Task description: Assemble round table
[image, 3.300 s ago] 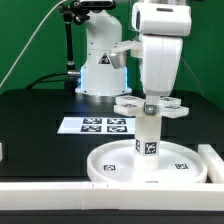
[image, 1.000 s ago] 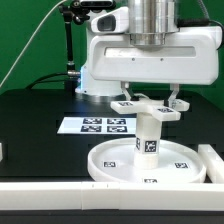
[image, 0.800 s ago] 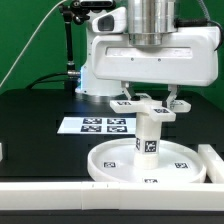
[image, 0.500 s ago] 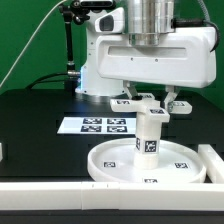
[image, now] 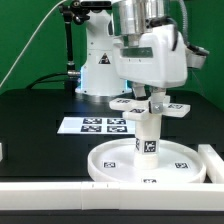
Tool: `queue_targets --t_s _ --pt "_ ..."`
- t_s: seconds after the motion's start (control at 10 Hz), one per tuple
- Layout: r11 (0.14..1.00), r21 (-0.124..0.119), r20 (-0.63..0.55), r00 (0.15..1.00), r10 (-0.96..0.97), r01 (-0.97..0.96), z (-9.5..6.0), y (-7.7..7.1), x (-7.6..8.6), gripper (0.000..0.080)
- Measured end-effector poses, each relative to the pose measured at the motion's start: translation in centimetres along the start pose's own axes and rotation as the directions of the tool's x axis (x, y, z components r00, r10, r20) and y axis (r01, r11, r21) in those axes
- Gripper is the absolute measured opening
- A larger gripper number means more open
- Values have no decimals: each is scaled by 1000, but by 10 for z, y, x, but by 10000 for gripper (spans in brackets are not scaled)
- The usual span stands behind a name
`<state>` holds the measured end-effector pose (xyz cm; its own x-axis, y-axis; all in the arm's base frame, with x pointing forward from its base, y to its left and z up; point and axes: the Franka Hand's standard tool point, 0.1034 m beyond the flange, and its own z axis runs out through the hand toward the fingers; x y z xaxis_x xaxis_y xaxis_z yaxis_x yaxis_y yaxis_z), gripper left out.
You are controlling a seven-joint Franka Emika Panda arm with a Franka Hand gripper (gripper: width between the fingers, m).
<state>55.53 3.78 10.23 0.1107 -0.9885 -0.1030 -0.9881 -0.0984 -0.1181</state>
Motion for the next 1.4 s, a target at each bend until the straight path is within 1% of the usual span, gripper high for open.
queue_targets --t_s 0.1,0.3,0.4,0.5,0.6,0.7,0.8,0.9,1.0,1.3,1.4 --pt "995 12 6 995 95 -95 0 0 0 455" --pt "968 13 22 968 249 -250 0 -1 1 455" --pt "960 13 23 960 278 -278 0 -1 1 455" --pt "957 12 26 957 288 -289 1 0 0 507" --pt "963 12 26 963 268 -268 1 0 0 604" --pt "977 -3 35 977 211 -211 -3 -1 -2 604" --pt "983 -11 49 982 183 -183 -11 -4 -5 640" --pt "985 -8 58 983 173 -173 -18 -6 -8 647" --pt "983 4 68 981 183 -184 -24 -10 -9 647" --pt "989 1 67 986 151 -151 -20 -8 -10 649" --pt "1000 -17 48 999 3 -2 -16 -5 -12 649"
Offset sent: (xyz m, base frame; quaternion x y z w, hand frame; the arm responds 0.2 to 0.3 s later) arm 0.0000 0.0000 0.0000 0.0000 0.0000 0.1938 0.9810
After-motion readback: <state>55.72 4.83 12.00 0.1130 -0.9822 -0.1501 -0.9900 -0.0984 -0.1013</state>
